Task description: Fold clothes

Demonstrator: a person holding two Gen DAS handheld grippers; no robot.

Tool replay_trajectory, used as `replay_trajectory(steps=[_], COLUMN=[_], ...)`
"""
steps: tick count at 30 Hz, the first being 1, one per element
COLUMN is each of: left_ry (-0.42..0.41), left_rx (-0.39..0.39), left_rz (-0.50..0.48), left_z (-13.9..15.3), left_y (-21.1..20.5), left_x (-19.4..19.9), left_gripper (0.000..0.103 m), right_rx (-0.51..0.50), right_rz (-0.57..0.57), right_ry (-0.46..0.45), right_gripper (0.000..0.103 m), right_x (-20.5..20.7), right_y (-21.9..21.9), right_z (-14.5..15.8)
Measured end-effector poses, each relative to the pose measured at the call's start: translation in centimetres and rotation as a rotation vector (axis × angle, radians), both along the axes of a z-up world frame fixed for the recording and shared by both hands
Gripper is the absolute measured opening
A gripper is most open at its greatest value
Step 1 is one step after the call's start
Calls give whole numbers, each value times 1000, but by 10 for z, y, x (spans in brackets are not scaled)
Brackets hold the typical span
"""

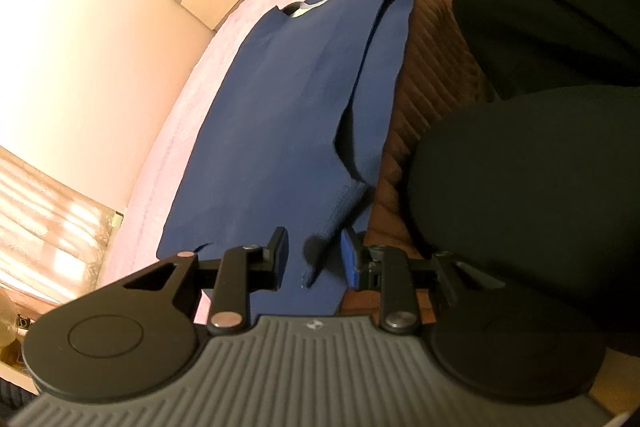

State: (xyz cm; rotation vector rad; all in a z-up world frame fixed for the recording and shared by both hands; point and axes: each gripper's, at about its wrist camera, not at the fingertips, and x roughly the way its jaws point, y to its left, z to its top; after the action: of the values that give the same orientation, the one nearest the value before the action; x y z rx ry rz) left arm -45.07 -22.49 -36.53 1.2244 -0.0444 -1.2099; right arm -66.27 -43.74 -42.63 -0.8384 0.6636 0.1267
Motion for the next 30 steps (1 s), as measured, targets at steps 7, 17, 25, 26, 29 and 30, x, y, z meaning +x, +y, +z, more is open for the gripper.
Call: replay_trajectory(steps=[7, 17, 25, 26, 29, 30], left_ry=[21, 80, 184, 206, 276, 296], left_rx=[13, 32, -52, -67, -117, -134], left_rz=[1, 17, 190, 229, 341, 372], left_z=[-3, -3, 17, 19, 25, 27], left_y=[-11, -6, 29, 35, 51, 57], left_x=[4, 5, 23, 28, 42, 44], left_gripper=[7, 5, 16, 17, 17, 18], right_rx=[9, 28, 186, 199, 261, 285], right_rz=[8, -37, -43, -30, 6, 18], right_ry=[61, 49, -46, -54, -72, -77], right_gripper=[1, 6, 75, 75, 75, 75], right_x=[10, 2, 0, 2, 13, 17], right_y=[-3, 2, 30, 38, 58, 64], right_z=[-9, -11, 29, 33, 40, 42])
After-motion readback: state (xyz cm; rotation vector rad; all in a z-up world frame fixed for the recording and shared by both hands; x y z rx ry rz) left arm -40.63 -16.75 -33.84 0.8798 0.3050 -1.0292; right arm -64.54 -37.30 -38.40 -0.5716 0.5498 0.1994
